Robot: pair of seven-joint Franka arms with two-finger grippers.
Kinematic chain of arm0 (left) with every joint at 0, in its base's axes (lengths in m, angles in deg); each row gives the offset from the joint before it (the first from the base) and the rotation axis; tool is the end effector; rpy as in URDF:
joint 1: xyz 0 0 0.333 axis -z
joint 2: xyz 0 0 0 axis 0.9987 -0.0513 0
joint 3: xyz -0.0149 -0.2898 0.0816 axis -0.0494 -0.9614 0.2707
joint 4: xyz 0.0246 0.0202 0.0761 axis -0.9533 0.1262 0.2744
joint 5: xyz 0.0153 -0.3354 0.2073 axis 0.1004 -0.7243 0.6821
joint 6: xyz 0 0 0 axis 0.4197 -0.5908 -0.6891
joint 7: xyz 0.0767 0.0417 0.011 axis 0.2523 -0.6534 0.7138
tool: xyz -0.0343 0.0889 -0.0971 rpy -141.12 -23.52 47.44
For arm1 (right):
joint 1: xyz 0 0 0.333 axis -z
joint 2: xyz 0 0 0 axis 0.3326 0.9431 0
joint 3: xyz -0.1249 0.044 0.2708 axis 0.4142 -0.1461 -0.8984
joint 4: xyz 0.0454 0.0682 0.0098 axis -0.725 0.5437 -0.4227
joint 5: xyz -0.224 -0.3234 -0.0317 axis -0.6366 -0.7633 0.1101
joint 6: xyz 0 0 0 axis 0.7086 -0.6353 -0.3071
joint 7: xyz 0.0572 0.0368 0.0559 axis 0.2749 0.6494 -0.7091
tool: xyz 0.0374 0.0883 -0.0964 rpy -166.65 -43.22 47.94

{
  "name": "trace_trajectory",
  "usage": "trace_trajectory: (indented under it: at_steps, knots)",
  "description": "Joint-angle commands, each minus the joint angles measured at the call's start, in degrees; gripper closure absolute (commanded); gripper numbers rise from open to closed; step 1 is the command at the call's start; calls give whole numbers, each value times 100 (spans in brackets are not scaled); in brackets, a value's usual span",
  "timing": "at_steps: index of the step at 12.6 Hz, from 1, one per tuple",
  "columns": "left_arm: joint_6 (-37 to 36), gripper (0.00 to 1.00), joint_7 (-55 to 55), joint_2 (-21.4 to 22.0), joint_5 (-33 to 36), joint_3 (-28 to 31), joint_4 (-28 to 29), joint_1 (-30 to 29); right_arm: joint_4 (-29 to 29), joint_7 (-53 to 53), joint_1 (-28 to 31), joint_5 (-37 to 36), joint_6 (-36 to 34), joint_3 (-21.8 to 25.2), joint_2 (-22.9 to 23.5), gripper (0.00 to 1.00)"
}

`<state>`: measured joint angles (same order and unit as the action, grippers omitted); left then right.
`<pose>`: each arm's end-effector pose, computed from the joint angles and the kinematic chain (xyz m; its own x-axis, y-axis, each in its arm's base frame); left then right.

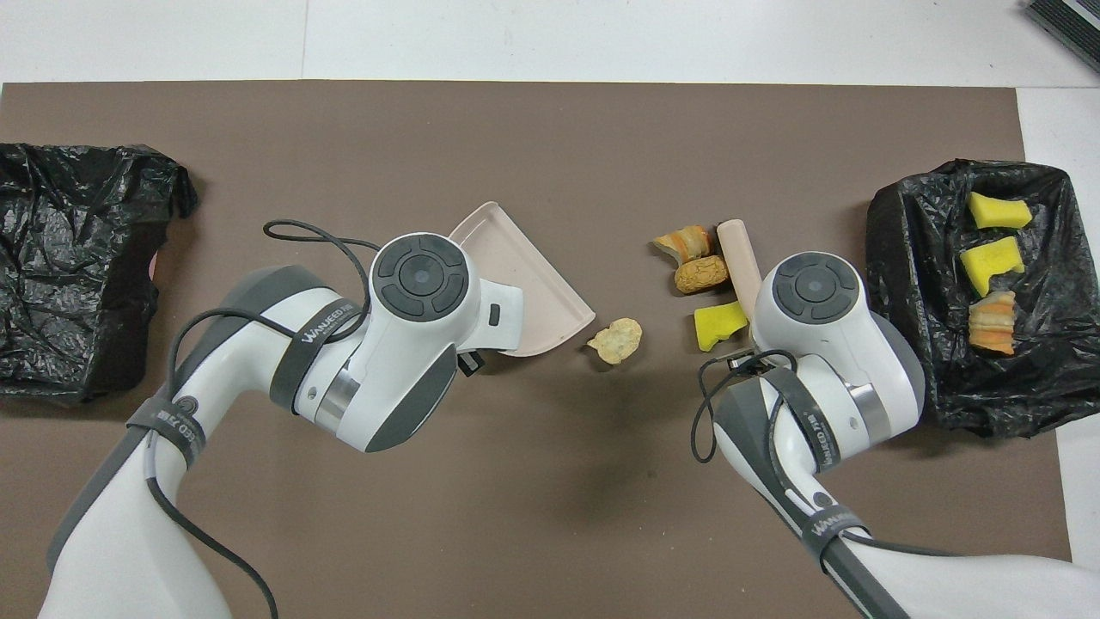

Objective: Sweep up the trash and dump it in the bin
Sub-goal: 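Lift the brush with the right gripper toward the remaining debris, then sweep the sponges and chunks into the dustpan with the right gripper's brush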

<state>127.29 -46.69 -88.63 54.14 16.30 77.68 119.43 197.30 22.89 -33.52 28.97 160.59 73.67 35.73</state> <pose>0.5166 -0.3212 0.3369 0.5348 -0.8404 -0.0878 -0.8450 -0.5319 -0.0554 0.5212 0.1170 0.2722 0.9647 0.1844 -0.1880 0.2246 -0.9489 0.2216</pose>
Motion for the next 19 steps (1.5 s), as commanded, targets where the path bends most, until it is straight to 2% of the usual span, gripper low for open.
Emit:
trace_trajectory:
  at_steps: [1,3,6,12,14,17,19]
  knots:
    - [106,100,-657,265,96,-9,413,-99,-64,45,29,163,-103,-22,26,100]
    - [115,100,-1251,361,322,-9,588,-99,-90,54,29,381,-94,-22,43,100]
    - [150,100,-1343,493,421,-18,809,-29,-204,421,-207,698,-112,-22,148,100]
    - [273,100,-1334,564,421,-35,967,191,-819,1223,-1173,1584,-288,-22,535,100]
    - [335,100,-1343,572,421,-35,985,174,-899,1206,-1490,1779,-270,-31,544,100]
    - [493,100,-1334,590,412,-35,1125,130,-1118,1232,-1885,2578,-182,-22,553,100]
    - [519,100,-1343,590,412,-35,1134,112,-1215,1311,-2036,2720,-217,-22,553,100]
